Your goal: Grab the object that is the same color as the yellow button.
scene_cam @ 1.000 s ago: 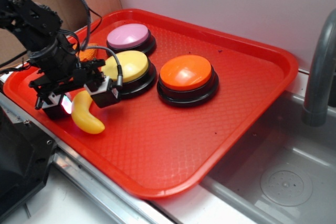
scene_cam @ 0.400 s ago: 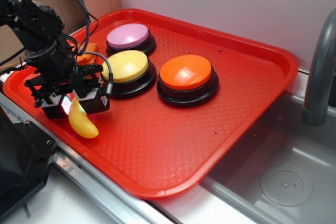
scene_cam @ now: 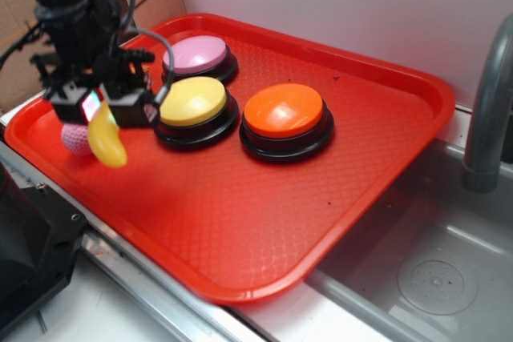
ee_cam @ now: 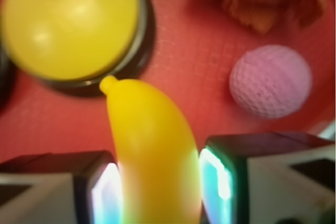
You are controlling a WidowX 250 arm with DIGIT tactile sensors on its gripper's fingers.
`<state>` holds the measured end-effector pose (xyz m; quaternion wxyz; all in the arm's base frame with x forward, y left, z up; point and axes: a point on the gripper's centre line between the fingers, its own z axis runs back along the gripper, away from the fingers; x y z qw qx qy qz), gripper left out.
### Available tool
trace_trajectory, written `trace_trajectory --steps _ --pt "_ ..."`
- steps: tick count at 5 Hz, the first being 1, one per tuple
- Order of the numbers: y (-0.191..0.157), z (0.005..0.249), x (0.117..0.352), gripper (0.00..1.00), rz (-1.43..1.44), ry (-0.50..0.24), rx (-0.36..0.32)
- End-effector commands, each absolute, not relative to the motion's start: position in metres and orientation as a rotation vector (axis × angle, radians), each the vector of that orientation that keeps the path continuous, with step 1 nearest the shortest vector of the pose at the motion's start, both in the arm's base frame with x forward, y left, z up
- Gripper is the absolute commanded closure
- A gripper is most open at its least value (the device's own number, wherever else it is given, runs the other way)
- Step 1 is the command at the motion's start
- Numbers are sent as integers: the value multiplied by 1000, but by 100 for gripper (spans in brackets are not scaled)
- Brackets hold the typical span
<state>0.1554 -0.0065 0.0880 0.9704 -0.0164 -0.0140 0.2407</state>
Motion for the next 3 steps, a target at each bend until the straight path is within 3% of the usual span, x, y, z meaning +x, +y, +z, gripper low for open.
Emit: trace_trajectory --steps 1,3 --pt "-29 162 168 100 221 -97 -75" --pt "-31 180 172 100 110 -152 -62"
